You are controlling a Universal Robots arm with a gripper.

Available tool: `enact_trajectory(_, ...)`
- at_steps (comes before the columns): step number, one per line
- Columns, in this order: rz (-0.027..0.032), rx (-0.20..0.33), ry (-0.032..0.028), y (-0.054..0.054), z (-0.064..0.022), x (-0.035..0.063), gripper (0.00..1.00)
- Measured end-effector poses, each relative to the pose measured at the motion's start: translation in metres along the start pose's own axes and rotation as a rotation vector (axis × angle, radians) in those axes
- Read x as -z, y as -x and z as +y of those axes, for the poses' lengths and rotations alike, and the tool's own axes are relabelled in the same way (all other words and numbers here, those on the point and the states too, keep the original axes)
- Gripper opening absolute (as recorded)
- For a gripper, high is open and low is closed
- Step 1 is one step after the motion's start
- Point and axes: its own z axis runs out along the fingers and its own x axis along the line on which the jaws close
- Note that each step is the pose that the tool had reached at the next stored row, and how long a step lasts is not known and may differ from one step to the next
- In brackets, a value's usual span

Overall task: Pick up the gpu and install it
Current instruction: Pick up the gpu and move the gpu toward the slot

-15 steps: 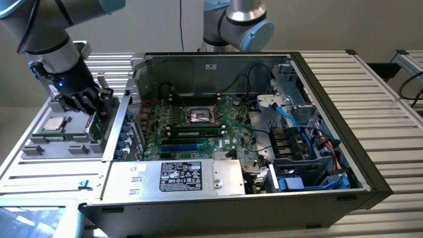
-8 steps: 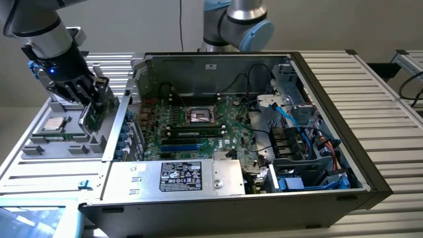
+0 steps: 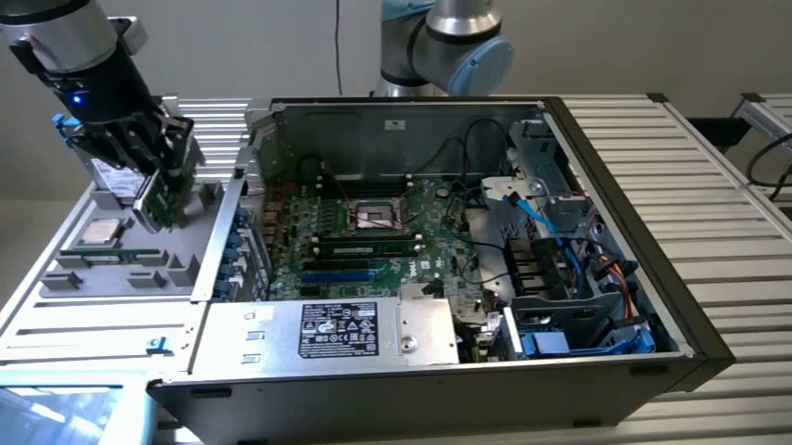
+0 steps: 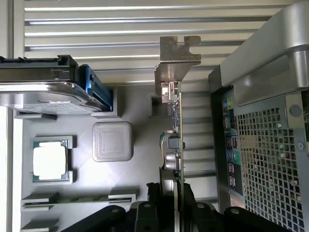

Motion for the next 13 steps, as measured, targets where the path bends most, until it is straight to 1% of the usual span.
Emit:
enact_trajectory(7, -0.0001, -0.003, -0.0003, 0.002, 0.0022, 0.0317, 0.29)
enact_trajectory(13, 0.0005, -0.009, -0.003, 0.007, 0.0045, 0.0585, 0.29)
